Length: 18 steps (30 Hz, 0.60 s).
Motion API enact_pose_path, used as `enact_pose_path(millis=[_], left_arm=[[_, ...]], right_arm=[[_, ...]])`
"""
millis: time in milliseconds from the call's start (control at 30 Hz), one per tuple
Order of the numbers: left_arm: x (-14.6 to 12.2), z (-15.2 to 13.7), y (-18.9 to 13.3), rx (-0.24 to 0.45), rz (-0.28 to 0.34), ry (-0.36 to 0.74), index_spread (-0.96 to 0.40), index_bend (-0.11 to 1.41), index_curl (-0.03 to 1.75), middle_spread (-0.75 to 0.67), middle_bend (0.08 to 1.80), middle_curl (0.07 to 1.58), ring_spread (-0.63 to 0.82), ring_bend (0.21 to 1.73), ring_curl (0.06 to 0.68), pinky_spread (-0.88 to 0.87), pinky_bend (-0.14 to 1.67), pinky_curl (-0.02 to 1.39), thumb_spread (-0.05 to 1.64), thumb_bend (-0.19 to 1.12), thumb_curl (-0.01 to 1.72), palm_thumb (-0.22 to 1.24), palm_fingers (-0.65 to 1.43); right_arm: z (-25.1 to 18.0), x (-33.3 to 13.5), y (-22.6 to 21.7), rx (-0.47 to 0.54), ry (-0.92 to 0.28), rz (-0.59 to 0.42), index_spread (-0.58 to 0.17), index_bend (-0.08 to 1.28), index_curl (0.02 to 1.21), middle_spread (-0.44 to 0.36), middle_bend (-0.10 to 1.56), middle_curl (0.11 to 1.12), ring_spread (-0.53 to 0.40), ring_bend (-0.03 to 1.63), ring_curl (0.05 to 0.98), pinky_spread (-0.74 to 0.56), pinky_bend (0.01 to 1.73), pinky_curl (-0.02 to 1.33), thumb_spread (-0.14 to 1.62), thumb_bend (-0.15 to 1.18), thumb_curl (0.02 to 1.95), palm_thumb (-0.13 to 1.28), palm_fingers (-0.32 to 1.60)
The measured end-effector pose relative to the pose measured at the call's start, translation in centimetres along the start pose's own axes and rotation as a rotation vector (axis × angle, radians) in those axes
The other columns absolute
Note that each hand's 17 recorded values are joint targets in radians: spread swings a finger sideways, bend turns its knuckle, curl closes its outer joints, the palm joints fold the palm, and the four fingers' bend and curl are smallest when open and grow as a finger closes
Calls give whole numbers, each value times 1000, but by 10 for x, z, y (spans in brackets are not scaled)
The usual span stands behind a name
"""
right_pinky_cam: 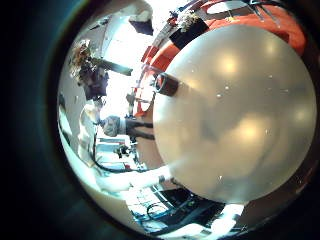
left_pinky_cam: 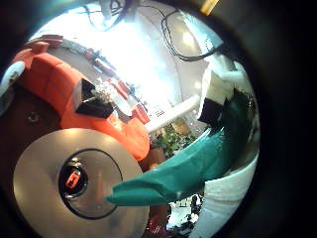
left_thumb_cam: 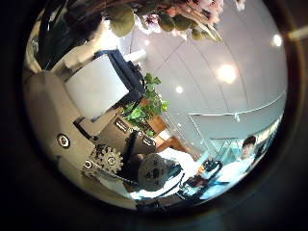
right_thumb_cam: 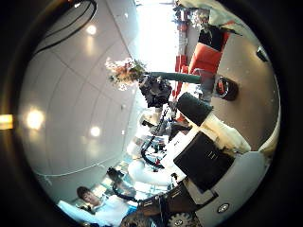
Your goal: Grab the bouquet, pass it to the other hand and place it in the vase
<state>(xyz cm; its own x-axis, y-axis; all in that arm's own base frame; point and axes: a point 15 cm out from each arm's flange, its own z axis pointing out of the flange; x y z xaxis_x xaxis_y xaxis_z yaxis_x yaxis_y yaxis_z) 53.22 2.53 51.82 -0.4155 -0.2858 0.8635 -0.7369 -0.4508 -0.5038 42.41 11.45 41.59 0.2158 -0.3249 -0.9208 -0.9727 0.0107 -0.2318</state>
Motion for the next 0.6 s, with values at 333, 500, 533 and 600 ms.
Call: enact_pose_path(millis=[333,500,533,600], left_arm=[[4,0,-3,-3,13,-5,-754,432,1443,-554,1045,1032,-410,1476,522,-592,1189,851,971,-16,824,1031,1086],[7,-1,-6,-3,45,-24,-749,423,1449,-558,1039,1036,-410,1470,521,-592,1177,849,961,-13,804,1037,1088],[6,-1,-7,-4,55,-34,-748,422,1450,-559,1038,1036,-410,1469,521,-592,1176,849,959,-13,800,1038,1089],[4,-1,-8,-5,71,-55,-746,419,1453,-560,1036,1038,-410,1467,521,-592,1173,849,957,-13,793,1040,1091]], right_arm=[[1,1,0,-1,-1,0,-319,309,533,-159,586,522,-194,998,386,289,671,473,1005,-25,487,707,447],[1,2,0,-3,0,-2,-322,312,539,-158,582,525,-195,995,387,287,676,462,1005,-25,486,707,449],[0,2,0,-2,0,-2,-322,313,539,-159,581,525,-195,994,387,287,677,459,1005,-25,486,707,450],[0,2,0,0,0,-3,-322,312,540,-159,579,526,-195,994,388,286,679,455,1005,-22,487,713,450]])
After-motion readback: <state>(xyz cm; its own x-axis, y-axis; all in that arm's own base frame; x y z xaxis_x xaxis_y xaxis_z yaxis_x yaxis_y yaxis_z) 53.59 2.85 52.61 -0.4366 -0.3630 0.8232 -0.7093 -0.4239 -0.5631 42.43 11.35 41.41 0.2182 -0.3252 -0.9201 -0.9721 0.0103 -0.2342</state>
